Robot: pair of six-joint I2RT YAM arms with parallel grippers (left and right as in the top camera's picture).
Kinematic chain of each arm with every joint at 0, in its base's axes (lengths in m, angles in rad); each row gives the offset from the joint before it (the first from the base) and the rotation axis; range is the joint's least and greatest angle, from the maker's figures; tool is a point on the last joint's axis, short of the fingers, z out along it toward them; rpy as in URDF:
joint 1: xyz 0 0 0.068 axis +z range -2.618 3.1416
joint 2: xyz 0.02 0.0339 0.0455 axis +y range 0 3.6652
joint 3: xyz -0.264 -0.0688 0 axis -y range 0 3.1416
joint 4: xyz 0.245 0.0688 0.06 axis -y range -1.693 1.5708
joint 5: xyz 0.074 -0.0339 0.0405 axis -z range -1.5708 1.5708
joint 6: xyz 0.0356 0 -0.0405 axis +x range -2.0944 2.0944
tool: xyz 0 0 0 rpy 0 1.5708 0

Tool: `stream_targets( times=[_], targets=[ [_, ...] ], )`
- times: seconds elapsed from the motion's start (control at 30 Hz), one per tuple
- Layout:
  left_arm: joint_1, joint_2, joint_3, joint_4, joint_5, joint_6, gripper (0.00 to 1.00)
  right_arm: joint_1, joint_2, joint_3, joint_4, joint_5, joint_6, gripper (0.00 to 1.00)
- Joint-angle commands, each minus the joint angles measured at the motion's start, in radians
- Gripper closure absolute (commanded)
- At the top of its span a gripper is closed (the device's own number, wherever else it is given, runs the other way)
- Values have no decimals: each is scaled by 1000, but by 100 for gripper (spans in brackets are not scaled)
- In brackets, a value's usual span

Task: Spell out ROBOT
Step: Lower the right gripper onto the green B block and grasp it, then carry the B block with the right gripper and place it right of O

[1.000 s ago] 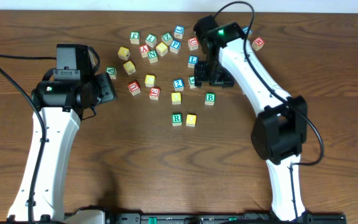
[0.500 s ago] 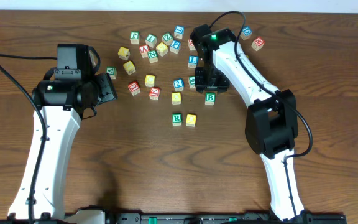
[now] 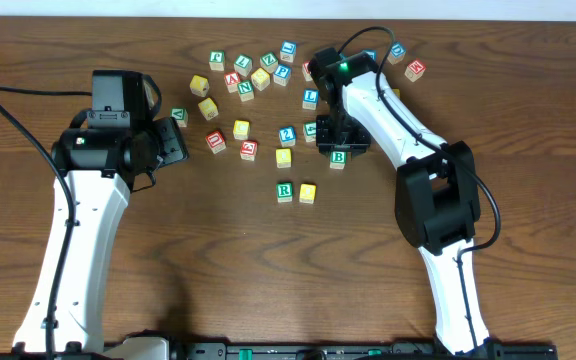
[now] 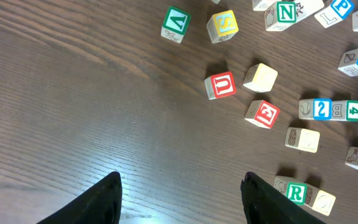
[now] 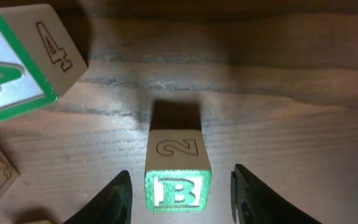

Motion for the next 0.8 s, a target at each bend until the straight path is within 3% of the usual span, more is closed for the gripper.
stream_targets(
  times=[0.0, 0.33, 0.53, 0.77],
  targets=[
    [3, 7, 16, -3, -2, -9, 39, -4, 26, -29, 20, 15, -8, 54],
    [3, 7, 16, -2, -2, -9, 39, -5, 24, -45, 28, 14, -11, 74],
    [3, 7, 16, -3, -2, -9, 39, -4, 1, -25, -2, 0, -20, 76],
    [3, 7, 16, -2, -2, -9, 39, 6, -42, -12, -157, -101, -105, 78]
  ],
)
